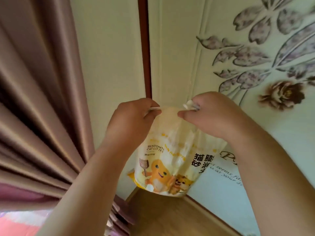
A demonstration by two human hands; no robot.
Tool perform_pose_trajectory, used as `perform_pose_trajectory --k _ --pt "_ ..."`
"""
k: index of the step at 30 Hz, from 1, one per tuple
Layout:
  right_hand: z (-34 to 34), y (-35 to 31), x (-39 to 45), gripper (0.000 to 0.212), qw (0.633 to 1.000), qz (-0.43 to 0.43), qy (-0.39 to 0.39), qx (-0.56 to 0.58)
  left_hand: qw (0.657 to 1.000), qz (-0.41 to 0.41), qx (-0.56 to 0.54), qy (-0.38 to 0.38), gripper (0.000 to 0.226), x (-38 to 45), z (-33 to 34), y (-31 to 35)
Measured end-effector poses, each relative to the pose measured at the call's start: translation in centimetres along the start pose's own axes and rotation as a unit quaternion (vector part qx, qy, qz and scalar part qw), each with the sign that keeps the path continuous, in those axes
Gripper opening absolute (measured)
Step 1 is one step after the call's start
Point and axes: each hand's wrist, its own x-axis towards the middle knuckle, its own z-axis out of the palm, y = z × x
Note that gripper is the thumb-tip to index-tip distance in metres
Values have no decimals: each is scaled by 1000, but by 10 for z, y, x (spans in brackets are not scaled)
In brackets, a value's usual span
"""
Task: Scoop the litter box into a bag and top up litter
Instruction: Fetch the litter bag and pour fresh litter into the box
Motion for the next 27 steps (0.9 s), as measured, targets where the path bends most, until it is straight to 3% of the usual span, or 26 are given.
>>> perform_pose_trajectory --k 19,27 --pt "-97 177 -146 50 975 212 43 -43 959 165 -116 -198 9 -39 165 158" --pt "-115 241 -194 48 937 335 94 -39 920 248 -141 -269 12 -54 242 218"
